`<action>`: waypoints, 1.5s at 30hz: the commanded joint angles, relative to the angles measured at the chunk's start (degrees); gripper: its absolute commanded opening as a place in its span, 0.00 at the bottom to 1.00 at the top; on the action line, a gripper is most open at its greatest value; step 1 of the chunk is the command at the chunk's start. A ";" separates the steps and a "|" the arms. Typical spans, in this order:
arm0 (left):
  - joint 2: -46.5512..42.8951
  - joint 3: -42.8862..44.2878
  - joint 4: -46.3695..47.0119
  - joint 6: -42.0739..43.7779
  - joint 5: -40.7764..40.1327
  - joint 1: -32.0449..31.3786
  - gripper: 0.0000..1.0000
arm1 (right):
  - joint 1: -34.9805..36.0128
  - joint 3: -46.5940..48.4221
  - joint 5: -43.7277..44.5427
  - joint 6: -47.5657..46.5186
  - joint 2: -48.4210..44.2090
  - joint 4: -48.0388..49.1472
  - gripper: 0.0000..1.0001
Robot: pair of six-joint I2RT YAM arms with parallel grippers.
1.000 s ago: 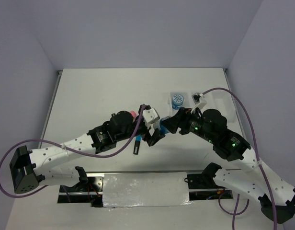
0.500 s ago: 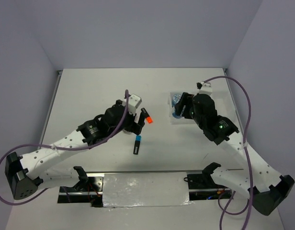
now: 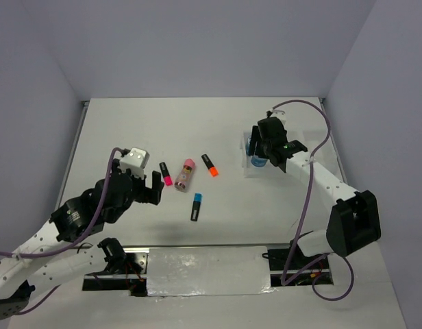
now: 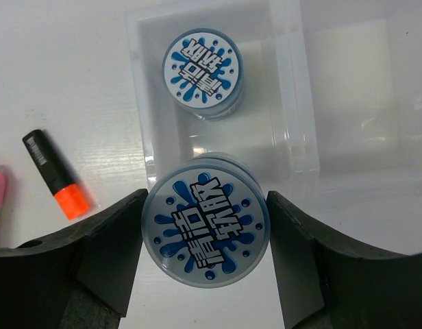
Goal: Sort the stationery into containers
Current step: Place the stationery in the storage box.
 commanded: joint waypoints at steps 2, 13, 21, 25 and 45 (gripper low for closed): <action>-6.51 -6.56 2.20 0.36 -2.99 0.76 0.99 | -1.08 4.54 0.84 -1.36 1.29 3.66 0.00; -9.42 -7.18 2.03 0.36 -2.28 1.03 0.99 | -2.84 4.98 -0.75 -1.98 6.58 7.44 0.00; -8.80 -7.27 2.47 0.71 -0.61 1.12 0.99 | -2.84 -1.25 -0.66 -3.99 5.26 17.70 0.00; -9.06 -7.45 2.90 1.06 0.35 1.12 0.99 | -2.93 -4.77 -0.83 -5.06 4.38 22.03 0.00; -7.57 -7.27 2.64 0.71 -0.08 1.30 0.99 | -2.93 -5.39 -2.60 -4.35 1.49 20.20 0.79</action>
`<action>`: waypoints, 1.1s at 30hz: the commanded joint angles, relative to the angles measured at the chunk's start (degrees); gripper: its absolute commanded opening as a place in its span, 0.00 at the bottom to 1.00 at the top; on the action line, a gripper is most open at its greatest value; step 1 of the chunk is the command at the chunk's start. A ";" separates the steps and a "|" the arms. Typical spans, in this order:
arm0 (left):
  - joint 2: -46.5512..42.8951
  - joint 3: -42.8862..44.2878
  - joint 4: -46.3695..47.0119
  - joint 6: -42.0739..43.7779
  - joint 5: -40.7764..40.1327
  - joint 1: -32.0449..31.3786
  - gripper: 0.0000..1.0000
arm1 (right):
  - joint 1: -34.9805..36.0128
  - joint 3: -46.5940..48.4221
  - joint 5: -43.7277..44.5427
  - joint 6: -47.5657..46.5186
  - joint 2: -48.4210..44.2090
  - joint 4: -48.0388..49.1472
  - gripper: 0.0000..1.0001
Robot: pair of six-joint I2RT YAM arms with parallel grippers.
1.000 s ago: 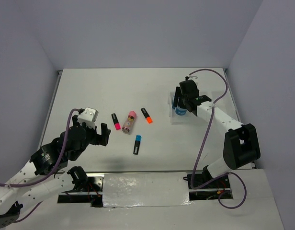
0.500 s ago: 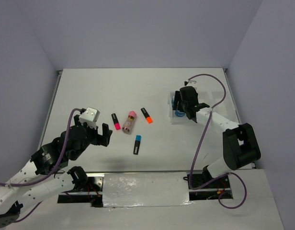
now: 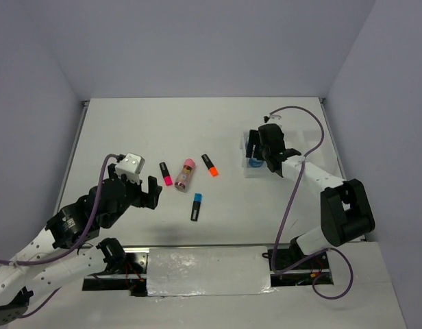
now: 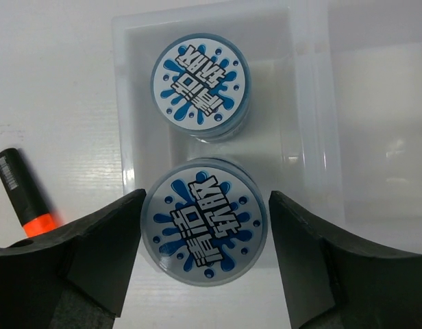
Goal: Sort the stationery into containers
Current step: Place the stationery in the storage box, then pick up the stationery from the center of the board.
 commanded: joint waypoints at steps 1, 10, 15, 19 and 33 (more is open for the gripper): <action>0.93 0.20 1.46 0.08 -1.83 0.51 0.99 | -0.35 4.42 1.06 -0.68 -4.99 0.78 0.81; 5.15 1.17 -0.91 -3.08 -6.49 2.27 0.99 | 0.09 8.65 1.50 -1.39 -5.69 -5.99 0.99; 5.42 2.57 -5.82 -9.48 -16.85 5.43 0.99 | 11.67 9.97 3.68 -1.39 -9.99 -8.27 0.97; 4.71 3.37 -8.38 -12.75 -21.08 9.56 0.99 | 16.96 12.95 -2.42 -2.62 -9.13 -11.07 0.89; 7.17 2.23 -4.78 -7.84 -16.25 12.99 0.99 | 20.31 33.35 -6.32 -8.24 22.25 -24.89 0.66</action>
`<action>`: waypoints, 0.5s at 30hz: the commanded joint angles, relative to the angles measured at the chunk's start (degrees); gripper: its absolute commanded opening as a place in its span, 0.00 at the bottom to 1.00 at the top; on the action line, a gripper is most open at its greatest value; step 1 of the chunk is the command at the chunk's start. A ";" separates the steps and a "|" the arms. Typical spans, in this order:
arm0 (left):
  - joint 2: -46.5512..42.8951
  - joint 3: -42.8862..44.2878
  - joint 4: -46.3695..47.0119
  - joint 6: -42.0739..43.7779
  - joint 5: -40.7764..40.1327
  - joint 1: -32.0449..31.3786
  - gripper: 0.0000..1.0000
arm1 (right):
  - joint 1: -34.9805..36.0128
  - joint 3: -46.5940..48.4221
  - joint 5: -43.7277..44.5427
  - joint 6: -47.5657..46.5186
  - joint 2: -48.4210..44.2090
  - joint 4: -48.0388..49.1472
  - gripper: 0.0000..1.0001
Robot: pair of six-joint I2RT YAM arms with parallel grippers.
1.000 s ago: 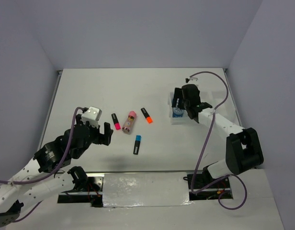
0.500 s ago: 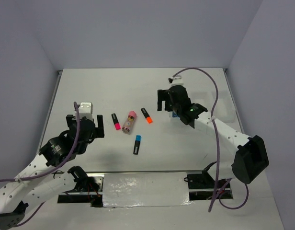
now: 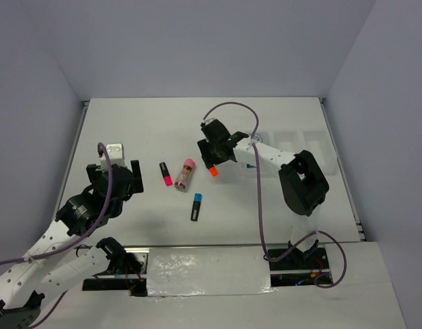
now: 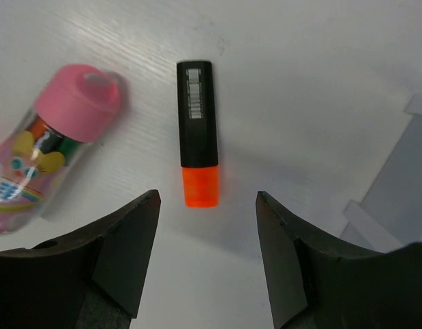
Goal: Sort the stationery into containers
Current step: Pick up the stationery from the center of the board.
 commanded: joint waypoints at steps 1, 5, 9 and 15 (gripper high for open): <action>2.01 1.33 2.35 1.37 0.91 0.95 0.99 | 0.59 4.02 -1.53 -1.84 2.21 -3.62 0.66; 2.37 0.98 3.31 2.77 3.10 1.83 0.99 | 0.77 5.94 -3.74 -2.46 6.25 -3.62 0.65; 2.19 0.72 3.93 3.21 4.07 2.27 0.99 | 0.94 7.71 -4.44 -2.80 11.78 -4.15 0.63; 1.75 0.54 4.46 4.00 5.13 2.62 0.99 | 0.95 9.47 -3.21 -2.72 16.10 -4.15 0.59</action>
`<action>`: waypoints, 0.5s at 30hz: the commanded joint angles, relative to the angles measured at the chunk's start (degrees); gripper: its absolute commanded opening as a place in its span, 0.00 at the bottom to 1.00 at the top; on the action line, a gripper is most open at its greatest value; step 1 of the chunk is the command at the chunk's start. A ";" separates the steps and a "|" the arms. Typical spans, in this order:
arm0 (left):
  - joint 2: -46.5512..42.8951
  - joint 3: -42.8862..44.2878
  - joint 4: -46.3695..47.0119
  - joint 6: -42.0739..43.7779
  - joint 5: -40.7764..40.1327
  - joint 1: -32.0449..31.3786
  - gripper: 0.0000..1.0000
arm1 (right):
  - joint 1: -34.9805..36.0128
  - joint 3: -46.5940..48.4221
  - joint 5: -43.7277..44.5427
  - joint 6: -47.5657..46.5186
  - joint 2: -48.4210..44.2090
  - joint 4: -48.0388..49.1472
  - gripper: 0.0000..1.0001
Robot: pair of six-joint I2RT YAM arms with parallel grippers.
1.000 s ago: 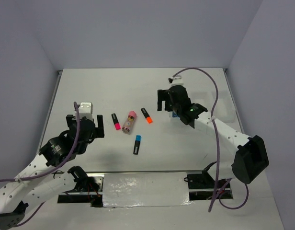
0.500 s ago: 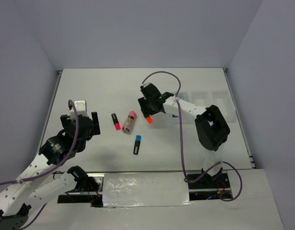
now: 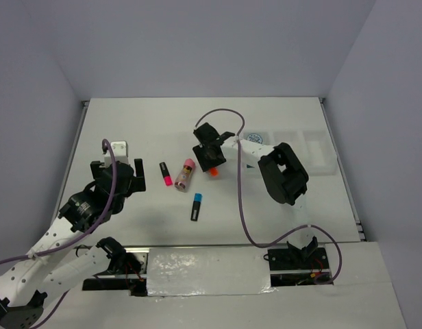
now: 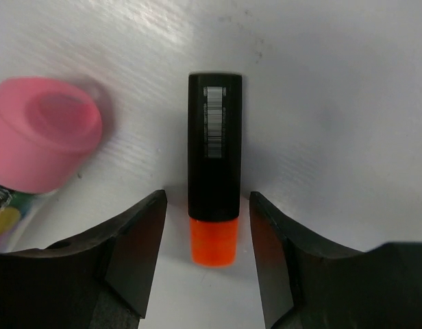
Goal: Sort the stationery into containers
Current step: Pick up the stationery from the center of the board.
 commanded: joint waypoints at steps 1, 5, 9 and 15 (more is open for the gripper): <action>-0.59 0.63 2.23 1.53 1.22 0.35 0.99 | 0.62 3.48 1.55 -0.64 2.16 -0.82 0.59; -0.59 0.45 2.49 1.97 1.92 0.52 0.99 | 0.62 4.28 2.96 -0.38 3.75 -1.97 0.40; -1.11 0.19 3.02 2.50 2.80 0.52 0.99 | 0.62 2.26 0.78 0.50 1.21 -0.92 0.20; -1.03 0.27 3.02 2.50 2.63 0.70 0.99 | -0.96 -1.17 -5.82 0.59 -11.44 3.92 0.19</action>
